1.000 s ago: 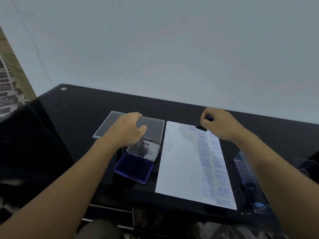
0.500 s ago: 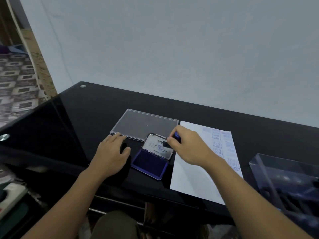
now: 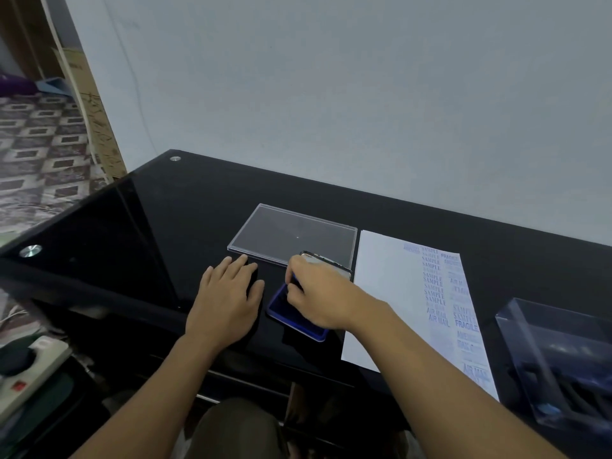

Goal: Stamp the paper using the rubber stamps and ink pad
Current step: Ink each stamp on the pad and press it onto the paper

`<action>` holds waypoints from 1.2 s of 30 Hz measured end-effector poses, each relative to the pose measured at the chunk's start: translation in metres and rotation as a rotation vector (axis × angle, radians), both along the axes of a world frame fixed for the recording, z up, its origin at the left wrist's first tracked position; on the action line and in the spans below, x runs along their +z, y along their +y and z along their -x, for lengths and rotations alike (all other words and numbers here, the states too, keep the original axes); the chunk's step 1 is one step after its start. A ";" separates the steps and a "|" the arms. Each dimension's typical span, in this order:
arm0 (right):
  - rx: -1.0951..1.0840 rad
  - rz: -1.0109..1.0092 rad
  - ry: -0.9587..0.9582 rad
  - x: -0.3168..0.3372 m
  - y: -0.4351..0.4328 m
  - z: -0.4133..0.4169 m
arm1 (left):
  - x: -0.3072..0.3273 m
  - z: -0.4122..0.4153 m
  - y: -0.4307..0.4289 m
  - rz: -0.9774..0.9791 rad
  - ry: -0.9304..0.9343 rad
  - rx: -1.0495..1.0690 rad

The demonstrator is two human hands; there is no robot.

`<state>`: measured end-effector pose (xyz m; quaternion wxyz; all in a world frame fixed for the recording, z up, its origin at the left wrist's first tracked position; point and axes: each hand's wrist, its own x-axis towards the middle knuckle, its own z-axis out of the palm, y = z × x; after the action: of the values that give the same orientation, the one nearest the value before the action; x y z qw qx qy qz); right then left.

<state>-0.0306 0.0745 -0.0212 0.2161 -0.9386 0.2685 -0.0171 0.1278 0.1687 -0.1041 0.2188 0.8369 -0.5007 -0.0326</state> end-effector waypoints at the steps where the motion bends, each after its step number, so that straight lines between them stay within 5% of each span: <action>1: 0.020 0.009 0.020 -0.001 0.001 -0.002 | 0.000 -0.001 0.000 0.002 -0.004 -0.004; 36: -0.094 0.130 -0.049 -0.021 0.018 -0.018 | -0.006 0.002 -0.001 0.018 -0.045 0.017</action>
<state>-0.0127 0.0928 -0.0427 0.1601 -0.9363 0.3052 -0.0674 0.1260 0.1674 -0.1100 0.2154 0.8396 -0.4987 -0.0073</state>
